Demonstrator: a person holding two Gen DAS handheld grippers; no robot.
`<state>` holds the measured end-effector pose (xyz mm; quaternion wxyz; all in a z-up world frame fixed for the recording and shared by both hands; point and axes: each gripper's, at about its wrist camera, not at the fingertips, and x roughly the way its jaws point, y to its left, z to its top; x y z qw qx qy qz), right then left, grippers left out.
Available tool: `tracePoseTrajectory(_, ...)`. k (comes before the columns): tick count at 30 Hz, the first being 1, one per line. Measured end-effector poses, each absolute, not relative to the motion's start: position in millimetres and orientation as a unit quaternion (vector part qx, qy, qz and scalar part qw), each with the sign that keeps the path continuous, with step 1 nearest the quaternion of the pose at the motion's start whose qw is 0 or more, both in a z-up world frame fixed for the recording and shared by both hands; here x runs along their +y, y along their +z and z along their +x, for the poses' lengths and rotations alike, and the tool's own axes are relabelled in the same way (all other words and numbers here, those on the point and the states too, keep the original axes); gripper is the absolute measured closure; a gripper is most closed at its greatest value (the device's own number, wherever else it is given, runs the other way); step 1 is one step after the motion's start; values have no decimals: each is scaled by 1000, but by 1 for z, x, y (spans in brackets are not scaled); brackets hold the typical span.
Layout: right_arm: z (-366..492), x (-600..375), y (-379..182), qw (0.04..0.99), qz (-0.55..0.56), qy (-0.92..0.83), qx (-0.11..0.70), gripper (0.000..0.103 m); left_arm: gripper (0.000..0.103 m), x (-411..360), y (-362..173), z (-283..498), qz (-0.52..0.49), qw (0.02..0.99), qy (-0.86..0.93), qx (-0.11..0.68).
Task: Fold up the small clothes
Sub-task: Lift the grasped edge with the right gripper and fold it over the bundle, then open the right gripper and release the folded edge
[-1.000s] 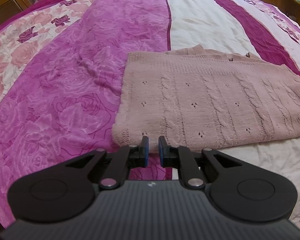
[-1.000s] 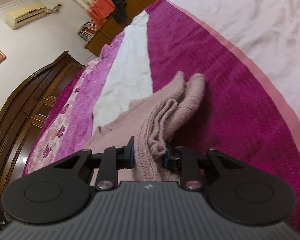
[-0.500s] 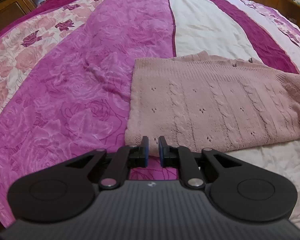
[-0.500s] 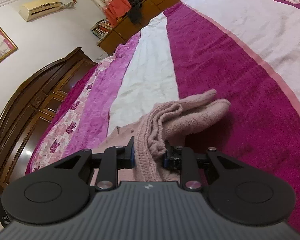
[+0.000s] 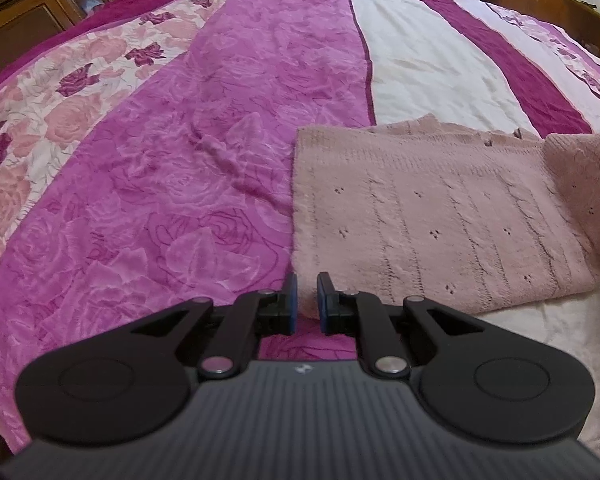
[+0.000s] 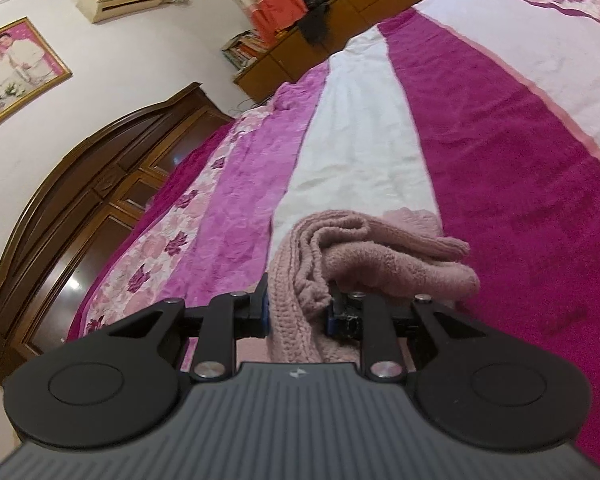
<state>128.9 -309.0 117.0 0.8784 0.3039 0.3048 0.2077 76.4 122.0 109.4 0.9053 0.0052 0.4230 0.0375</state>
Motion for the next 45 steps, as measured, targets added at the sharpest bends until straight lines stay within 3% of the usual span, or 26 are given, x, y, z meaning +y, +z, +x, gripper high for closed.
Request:
tracePoseTrajectory(23,159,-146,168,855,258,311,325,77,90,169,120,72,-9,915,57,400)
tracePoseTrajectory(38,173,-26,88,835,190,314,411,77,90,189,121,76,-21,919,59,390)
tracePoseTrajectory(41,170,-21,79,838,180,311,410,75,90,190,117,78,-25,918,57,392)
tracePoseTrajectory(45,163,-22,78,840,189,316,398,54,90,189,116,81,-33,918,54,390)
